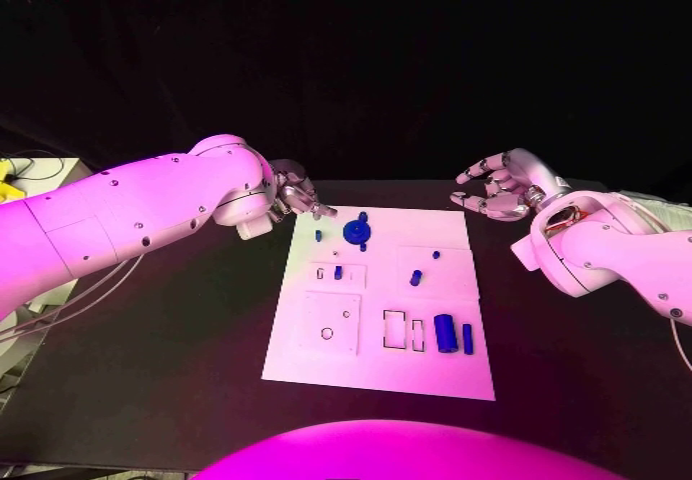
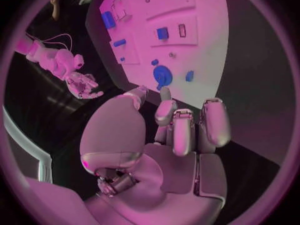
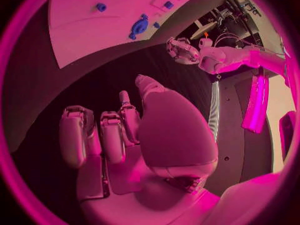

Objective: Assemble the parts on the task board

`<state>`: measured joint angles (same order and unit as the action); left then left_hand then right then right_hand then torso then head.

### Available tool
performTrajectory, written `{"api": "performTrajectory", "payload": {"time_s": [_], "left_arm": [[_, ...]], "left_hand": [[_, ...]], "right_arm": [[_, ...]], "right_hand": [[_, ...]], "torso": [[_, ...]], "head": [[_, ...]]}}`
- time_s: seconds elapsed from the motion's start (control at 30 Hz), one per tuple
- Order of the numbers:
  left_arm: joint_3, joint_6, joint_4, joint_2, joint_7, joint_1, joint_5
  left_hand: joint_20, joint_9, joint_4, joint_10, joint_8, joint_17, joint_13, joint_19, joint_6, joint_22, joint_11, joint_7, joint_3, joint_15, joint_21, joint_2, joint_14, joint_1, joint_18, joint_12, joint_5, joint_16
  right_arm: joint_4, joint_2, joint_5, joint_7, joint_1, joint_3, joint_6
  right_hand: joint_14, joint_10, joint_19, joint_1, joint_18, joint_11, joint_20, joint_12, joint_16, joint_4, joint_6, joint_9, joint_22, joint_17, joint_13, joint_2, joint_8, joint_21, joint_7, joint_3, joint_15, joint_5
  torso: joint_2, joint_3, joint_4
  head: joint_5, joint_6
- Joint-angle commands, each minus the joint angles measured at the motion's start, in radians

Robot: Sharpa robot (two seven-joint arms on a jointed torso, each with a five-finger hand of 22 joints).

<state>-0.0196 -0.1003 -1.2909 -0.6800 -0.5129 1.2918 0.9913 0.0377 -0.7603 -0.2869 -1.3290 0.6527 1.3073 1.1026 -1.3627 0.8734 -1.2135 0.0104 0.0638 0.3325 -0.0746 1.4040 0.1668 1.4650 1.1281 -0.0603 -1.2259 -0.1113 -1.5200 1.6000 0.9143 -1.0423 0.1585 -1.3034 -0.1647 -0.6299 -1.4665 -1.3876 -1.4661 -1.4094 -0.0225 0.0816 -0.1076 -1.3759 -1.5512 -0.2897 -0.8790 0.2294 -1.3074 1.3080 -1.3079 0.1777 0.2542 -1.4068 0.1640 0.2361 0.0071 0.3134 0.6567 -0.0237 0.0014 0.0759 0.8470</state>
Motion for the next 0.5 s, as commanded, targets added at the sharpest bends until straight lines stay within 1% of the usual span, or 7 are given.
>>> {"api": "performTrajectory", "payload": {"time_s": [0.03, 0.1, 0.23, 0.27, 0.33, 0.4, 0.5], "left_arm": [[0.000, -0.054, 0.054, 0.029, 0.018, 0.005, 0.020], [0.000, -0.066, 0.077, 0.041, 0.018, 0.006, 0.033], [0.002, -0.106, 0.145, 0.077, 0.018, 0.007, 0.061], [0.003, -0.117, 0.159, 0.085, 0.017, 0.007, 0.065], [0.006, -0.138, 0.187, 0.100, 0.016, 0.007, 0.071], [0.010, -0.156, 0.213, 0.114, 0.014, 0.007, 0.075], [0.019, -0.178, 0.245, 0.130, 0.012, 0.007, 0.078]], "left_hand": [[0.005, 0.004, -0.001, 0.010, -0.009, 0.154, -0.006, 0.004, -0.009, 0.001, -0.004, 0.003, -0.010, 0.009, -0.006, 0.005, 0.072, 0.010, -0.018, 0.008, -0.005, 0.004], [0.006, 0.006, -0.002, 0.016, -0.012, 0.150, -0.012, 0.007, -0.012, 0.006, -0.006, 0.005, -0.014, 0.011, -0.009, 0.006, 0.070, 0.009, -0.020, 0.013, -0.005, 0.006], [0.007, 0.008, -0.003, 0.018, -0.013, 0.149, -0.014, 0.009, -0.014, 0.009, -0.008, 0.007, -0.016, 0.012, -0.011, 0.006, 0.070, 0.009, -0.020, 0.014, -0.005, 0.006], [0.007, 0.008, -0.003, 0.018, -0.013, 0.149, -0.014, 0.009, -0.014, 0.009, -0.008, 0.007, -0.016, 0.012, -0.011, 0.006, 0.070, 0.009, -0.020, 0.014, -0.005, 0.006], [0.009, 0.010, -0.004, 0.022, -0.015, 0.148, -0.018, 0.012, -0.015, 0.013, -0.009, 0.008, -0.019, 0.014, -0.013, 0.005, 0.069, 0.007, -0.021, 0.016, -0.005, 0.007], [0.010, 0.011, -0.004, 0.025, -0.016, 0.147, -0.020, 0.013, -0.016, 0.014, -0.010, 0.009, -0.021, 0.015, -0.014, 0.004, 0.069, 0.006, -0.021, 0.018, -0.005, 0.007], [0.012, 0.014, -0.004, 0.033, -0.019, 0.143, -0.028, 0.019, -0.019, 0.022, -0.013, 0.012, -0.024, 0.017, -0.019, 0.001, 0.067, 0.004, -0.023, 0.023, -0.005, 0.009]], "right_arm": [[0.000, -0.002, -0.002, -0.015, 0.001, 0.000, -0.004], [0.000, -0.003, -0.002, -0.015, 0.001, 0.000, -0.004], [0.001, -0.004, -0.002, -0.015, 0.001, 0.000, -0.003], [0.001, -0.004, -0.002, -0.015, 0.001, 0.000, -0.003], [0.002, -0.004, -0.002, -0.015, 0.001, 0.000, -0.003], [0.002, -0.004, -0.002, -0.015, 0.001, 0.000, -0.004], [0.003, -0.003, -0.001, -0.015, 0.000, 0.000, -0.003]], "right_hand": [[-0.092, 0.004, -0.041, 0.011, -0.015, -0.001, 0.001, 0.001, 0.004, 0.001, 0.007, -0.001, -0.176, 0.216, -0.063, -0.001, 0.001, 0.005, 0.003, 0.007, -0.002, 0.001], [-0.092, 0.004, -0.041, 0.011, -0.015, -0.001, 0.001, 0.001, 0.004, 0.001, 0.007, -0.001, -0.176, 0.216, -0.063, -0.001, 0.001, 0.005, 0.003, 0.007, -0.002, 0.001], [-0.092, 0.004, -0.041, 0.011, -0.015, -0.001, 0.001, 0.001, 0.004, 0.001, 0.007, -0.001, -0.176, 0.216, -0.063, -0.001, 0.001, 0.005, 0.003, 0.007, -0.002, 0.001], [-0.092, 0.004, -0.041, 0.011, -0.015, -0.001, 0.001, 0.001, 0.004, 0.001, 0.007, -0.001, -0.176, 0.216, -0.063, -0.001, 0.001, 0.005, 0.003, 0.007, -0.002, 0.001], [-0.092, 0.004, -0.041, 0.011, -0.015, -0.001, 0.001, 0.001, 0.004, 0.001, 0.007, -0.001, -0.176, 0.216, -0.063, -0.001, 0.001, 0.005, 0.003, 0.007, -0.002, 0.001], [-0.092, 0.004, -0.041, 0.011, -0.015, -0.001, 0.001, 0.001, 0.004, 0.001, 0.007, -0.001, -0.176, 0.216, -0.063, -0.001, 0.001, 0.005, 0.003, 0.007, -0.002, 0.001], [-0.092, 0.004, -0.041, 0.011, -0.015, -0.001, 0.001, 0.001, 0.004, 0.001, 0.007, -0.001, -0.176, 0.216, -0.063, -0.001, 0.001, 0.005, 0.003, 0.007, -0.002, 0.001]], "torso": [[0.001, 0.0000, 0.0004], [0.001, -0.0002, -0.0001], [0.002, 0.0000, -0.0025], [0.003, -0.0008, -0.0031], [0.002, -0.0009, -0.0020], [0.002, -0.0001, -0.0009], [0.003, 0.0005, -0.0004]], "head": [[0.008, -0.012], [0.010, -0.014], [0.012, -0.018], [0.013, -0.018], [0.012, -0.018], [0.012, -0.022], [0.015, -0.026]]}}
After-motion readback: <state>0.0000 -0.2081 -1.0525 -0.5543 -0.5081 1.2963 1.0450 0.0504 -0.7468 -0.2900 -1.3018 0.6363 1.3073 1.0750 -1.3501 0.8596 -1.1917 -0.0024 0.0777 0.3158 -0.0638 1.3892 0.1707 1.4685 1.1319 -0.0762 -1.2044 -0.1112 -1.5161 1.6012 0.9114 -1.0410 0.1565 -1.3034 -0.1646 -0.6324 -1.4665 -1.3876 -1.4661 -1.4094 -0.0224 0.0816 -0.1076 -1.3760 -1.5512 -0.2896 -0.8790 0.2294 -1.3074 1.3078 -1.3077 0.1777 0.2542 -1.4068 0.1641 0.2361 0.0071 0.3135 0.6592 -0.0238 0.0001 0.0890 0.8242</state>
